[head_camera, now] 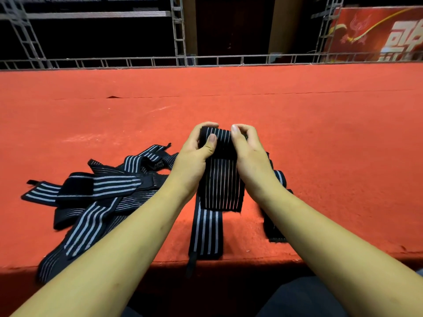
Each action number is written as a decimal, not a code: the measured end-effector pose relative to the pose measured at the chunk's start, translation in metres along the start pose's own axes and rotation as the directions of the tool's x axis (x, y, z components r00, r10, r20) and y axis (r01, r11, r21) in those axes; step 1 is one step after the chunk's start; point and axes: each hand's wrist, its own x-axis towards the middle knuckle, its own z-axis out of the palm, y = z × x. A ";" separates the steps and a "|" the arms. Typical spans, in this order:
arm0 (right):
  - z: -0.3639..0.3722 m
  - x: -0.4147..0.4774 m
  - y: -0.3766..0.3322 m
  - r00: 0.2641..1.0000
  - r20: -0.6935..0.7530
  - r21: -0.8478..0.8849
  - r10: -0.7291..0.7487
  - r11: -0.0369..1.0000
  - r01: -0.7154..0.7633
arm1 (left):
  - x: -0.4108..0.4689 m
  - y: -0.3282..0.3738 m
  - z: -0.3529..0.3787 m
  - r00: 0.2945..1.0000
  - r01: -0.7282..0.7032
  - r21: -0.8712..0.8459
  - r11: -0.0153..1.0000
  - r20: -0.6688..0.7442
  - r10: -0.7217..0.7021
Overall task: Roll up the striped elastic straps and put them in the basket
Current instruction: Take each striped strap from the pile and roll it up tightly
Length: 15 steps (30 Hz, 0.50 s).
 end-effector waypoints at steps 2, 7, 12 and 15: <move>-0.006 0.005 0.001 1.000 0.027 -0.083 -0.010 0.997 0.012 | 0.000 -0.001 -0.006 0.999 -0.033 0.052 0.998 0.039 0.031; -0.016 0.008 0.010 0.997 0.053 -0.205 -0.051 0.977 0.060 | -0.001 -0.005 -0.010 1.000 0.016 0.264 0.964 0.019 -0.022; -0.020 0.006 0.014 0.996 0.024 -0.193 -0.083 0.977 0.086 | -0.002 -0.013 -0.010 0.981 0.185 0.165 0.969 0.028 -0.193; -0.019 0.001 0.017 0.994 0.054 -0.176 -0.099 0.978 0.107 | -0.006 -0.009 -0.004 0.962 0.269 0.004 0.963 0.055 -0.269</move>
